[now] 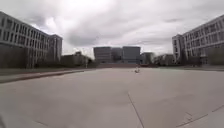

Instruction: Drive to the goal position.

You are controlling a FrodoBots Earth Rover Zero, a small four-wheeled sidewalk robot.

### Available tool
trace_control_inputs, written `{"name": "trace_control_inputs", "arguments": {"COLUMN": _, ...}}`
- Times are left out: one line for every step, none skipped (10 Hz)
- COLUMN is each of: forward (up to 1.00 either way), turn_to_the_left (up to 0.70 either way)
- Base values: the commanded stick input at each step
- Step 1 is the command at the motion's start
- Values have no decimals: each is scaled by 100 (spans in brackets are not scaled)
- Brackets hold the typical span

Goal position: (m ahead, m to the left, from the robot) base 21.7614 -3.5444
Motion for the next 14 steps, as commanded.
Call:
{"name": "trace_control_inputs", "arguments": {"forward": 100, "turn_to_the_left": 0}}
{"name": "trace_control_inputs", "arguments": {"forward": 100, "turn_to_the_left": 0}}
{"name": "trace_control_inputs", "arguments": {"forward": 100, "turn_to_the_left": 0}}
{"name": "trace_control_inputs", "arguments": {"forward": 100, "turn_to_the_left": 0}}
{"name": "trace_control_inputs", "arguments": {"forward": 100, "turn_to_the_left": 0}}
{"name": "trace_control_inputs", "arguments": {"forward": 100, "turn_to_the_left": -11}}
{"name": "trace_control_inputs", "arguments": {"forward": 100, "turn_to_the_left": -32}}
{"name": "trace_control_inputs", "arguments": {"forward": 100, "turn_to_the_left": -40}}
{"name": "trace_control_inputs", "arguments": {"forward": 100, "turn_to_the_left": -40}}
{"name": "trace_control_inputs", "arguments": {"forward": 100, "turn_to_the_left": 0}}
{"name": "trace_control_inputs", "arguments": {"forward": 100, "turn_to_the_left": 0}}
{"name": "trace_control_inputs", "arguments": {"forward": 100, "turn_to_the_left": 0}}
{"name": "trace_control_inputs", "arguments": {"forward": 100, "turn_to_the_left": 0}}
{"name": "trace_control_inputs", "arguments": {"forward": 100, "turn_to_the_left": 0}}
